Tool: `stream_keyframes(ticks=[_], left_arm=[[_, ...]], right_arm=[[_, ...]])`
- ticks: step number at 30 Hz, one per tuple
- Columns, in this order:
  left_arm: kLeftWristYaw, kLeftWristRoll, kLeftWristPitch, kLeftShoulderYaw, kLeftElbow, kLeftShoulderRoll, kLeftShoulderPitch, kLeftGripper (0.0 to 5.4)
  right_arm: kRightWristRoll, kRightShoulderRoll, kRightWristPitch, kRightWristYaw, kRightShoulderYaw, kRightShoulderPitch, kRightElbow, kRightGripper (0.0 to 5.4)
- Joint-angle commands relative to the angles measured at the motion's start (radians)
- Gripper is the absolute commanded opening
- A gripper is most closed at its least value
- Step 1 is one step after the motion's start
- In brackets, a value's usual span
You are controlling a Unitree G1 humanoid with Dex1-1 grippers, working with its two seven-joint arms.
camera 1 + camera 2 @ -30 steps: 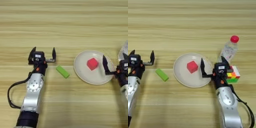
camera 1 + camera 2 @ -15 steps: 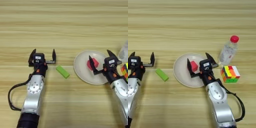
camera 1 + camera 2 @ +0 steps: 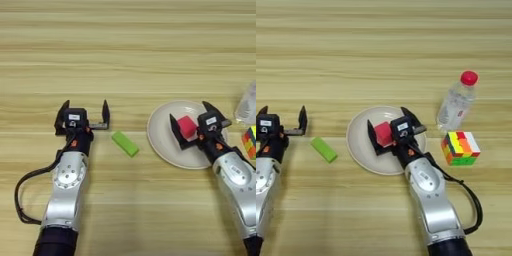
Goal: Move the objects on the table
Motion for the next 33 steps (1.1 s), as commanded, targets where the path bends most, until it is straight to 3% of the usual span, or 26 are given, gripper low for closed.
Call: stream_keyframes(ticks=[1, 15, 33], left_arm=[[0.004, 0.008, -0.008, 0.003, 0.011, -0.001, 0.002, 5.35], [0.007, 0.008, -0.008, 0.005, 0.011, -0.001, 0.002, 5.35], [0.005, 0.008, -0.01, 0.007, 0.022, -0.003, -0.008, 5.4]], right_arm=[[0.0, 0.0, 0.018, 0.014, 0.006, -0.021, 0.04, 5.4], [-0.002, -0.004, 0.019, 0.032, 0.018, -0.01, 0.079, 5.4], [0.007, -0.004, 0.002, 0.033, 0.007, -0.01, 0.135, 3.38]])
